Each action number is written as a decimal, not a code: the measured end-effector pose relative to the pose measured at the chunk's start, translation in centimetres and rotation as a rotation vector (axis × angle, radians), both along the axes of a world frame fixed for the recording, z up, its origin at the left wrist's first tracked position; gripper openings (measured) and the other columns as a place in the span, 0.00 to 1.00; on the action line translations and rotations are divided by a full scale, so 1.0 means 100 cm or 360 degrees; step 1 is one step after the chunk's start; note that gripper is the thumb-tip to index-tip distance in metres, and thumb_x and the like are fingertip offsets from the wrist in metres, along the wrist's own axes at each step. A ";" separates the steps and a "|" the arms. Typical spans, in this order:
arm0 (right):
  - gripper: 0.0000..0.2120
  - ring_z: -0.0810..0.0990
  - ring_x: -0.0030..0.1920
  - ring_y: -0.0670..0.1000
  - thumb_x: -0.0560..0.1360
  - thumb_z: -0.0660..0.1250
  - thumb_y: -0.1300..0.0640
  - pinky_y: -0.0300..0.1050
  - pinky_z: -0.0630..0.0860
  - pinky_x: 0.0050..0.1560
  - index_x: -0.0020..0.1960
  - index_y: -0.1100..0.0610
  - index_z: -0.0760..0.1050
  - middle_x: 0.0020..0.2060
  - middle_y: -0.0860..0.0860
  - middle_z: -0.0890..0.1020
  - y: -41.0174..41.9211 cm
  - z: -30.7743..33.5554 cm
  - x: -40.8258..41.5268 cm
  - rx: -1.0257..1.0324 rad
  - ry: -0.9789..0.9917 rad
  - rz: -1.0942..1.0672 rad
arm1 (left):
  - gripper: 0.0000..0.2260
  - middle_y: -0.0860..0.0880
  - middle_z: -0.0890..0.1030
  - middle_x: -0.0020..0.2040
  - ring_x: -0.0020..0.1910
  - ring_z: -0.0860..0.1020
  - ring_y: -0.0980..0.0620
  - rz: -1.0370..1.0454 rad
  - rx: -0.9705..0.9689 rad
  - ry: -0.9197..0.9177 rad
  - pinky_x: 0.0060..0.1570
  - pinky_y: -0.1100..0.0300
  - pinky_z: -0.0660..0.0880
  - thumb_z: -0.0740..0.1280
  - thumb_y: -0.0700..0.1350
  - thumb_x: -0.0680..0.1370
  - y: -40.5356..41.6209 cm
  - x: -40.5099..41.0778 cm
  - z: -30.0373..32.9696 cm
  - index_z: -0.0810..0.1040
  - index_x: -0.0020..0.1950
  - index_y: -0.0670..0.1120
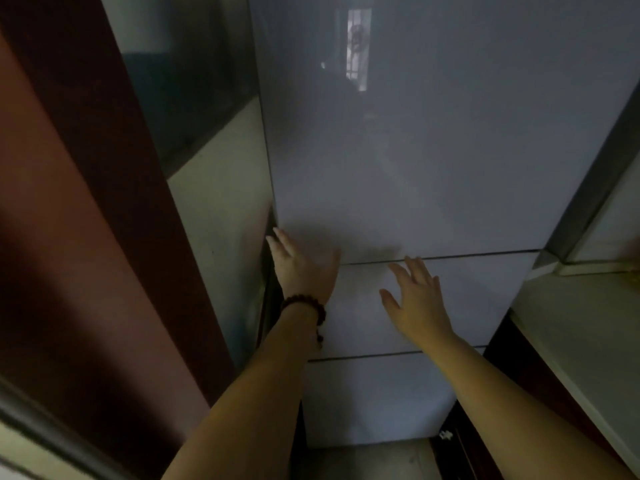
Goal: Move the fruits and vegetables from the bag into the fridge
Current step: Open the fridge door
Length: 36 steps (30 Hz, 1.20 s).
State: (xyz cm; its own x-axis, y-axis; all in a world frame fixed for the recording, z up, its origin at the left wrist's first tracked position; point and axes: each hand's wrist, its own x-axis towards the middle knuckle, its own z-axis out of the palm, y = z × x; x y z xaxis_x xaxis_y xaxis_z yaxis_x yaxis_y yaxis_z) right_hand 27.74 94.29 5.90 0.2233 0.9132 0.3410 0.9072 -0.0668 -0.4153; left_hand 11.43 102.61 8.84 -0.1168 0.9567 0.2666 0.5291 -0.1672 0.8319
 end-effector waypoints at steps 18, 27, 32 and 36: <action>0.27 0.41 0.76 0.52 0.79 0.57 0.49 0.55 0.38 0.74 0.76 0.50 0.52 0.77 0.53 0.48 -0.051 -0.023 0.016 -0.0249 -0.0101 -0.0171 | 0.45 0.40 0.71 0.59 0.58 0.71 0.40 0.0380 0.0173 -0.0385 0.57 0.46 0.71 0.75 0.64 0.59 0.011 0.001 0.018 0.66 0.64 0.38; 0.27 0.44 0.77 0.54 0.78 0.59 0.52 0.58 0.41 0.75 0.75 0.53 0.56 0.76 0.55 0.52 -0.134 -0.010 0.015 -0.0136 -0.0027 -0.0167 | 0.38 0.36 0.70 0.63 0.62 0.70 0.37 0.0204 0.0355 -0.0206 0.60 0.45 0.71 0.72 0.57 0.69 -0.114 -0.003 0.002 0.63 0.68 0.35; 0.27 0.45 0.77 0.54 0.78 0.60 0.51 0.58 0.42 0.74 0.75 0.52 0.57 0.76 0.55 0.53 -0.219 -0.008 0.026 -0.0100 -0.0052 -0.0183 | 0.25 0.38 0.72 0.55 0.52 0.73 0.39 0.0111 0.0494 -0.0147 0.45 0.48 0.75 0.72 0.51 0.72 -0.201 0.012 -0.004 0.67 0.58 0.36; 0.27 0.47 0.76 0.55 0.77 0.61 0.51 0.61 0.46 0.75 0.74 0.52 0.58 0.76 0.55 0.55 -0.296 -0.008 0.037 -0.0064 -0.0043 -0.0257 | 0.17 0.40 0.71 0.52 0.47 0.75 0.41 -0.0003 0.0602 -0.0032 0.37 0.49 0.77 0.69 0.46 0.75 -0.273 0.035 -0.009 0.68 0.55 0.38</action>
State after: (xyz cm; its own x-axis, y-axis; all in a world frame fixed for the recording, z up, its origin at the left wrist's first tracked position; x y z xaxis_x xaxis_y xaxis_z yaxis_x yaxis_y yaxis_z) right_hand 31.41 64.68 5.09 0.3596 0.8791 0.3130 0.8942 -0.2287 -0.3849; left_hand 14.93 75.32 7.93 -0.1240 0.7914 0.5986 0.5130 -0.4653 0.7213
